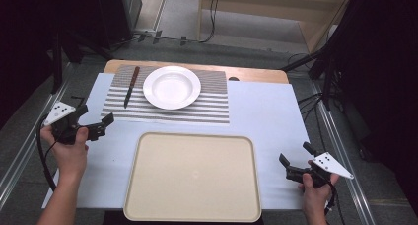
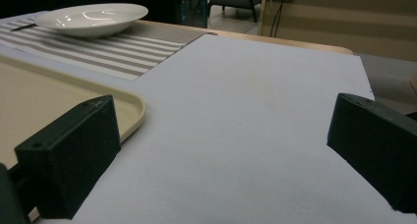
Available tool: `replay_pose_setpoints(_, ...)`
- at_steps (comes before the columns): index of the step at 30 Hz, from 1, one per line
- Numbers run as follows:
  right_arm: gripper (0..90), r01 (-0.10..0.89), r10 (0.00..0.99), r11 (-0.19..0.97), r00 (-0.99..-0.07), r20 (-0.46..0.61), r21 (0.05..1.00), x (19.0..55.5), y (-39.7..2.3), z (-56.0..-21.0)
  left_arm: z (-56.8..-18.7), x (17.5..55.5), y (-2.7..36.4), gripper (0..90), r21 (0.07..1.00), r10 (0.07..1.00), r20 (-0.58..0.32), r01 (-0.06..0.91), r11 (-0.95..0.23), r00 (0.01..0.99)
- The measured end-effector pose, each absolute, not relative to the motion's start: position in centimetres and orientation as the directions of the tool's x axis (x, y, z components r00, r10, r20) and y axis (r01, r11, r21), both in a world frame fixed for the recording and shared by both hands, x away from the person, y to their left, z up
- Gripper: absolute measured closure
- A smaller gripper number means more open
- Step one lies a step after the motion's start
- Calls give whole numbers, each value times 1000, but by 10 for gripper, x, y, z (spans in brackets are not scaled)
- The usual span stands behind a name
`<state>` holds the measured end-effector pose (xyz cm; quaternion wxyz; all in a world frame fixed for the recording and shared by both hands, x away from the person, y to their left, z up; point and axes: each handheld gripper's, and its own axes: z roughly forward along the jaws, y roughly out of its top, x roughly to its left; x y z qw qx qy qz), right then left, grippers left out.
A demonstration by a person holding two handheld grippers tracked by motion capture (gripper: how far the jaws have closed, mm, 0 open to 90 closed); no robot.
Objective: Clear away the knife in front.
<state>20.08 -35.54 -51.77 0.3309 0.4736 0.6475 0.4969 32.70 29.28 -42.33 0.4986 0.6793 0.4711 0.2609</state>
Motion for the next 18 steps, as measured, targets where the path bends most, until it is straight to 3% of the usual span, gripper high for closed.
replay_pose_setpoints(18,0,281,938,60,-343,42,958,201,-355,-518,-424,371,283,41,915,897,-120,398,-66,426)
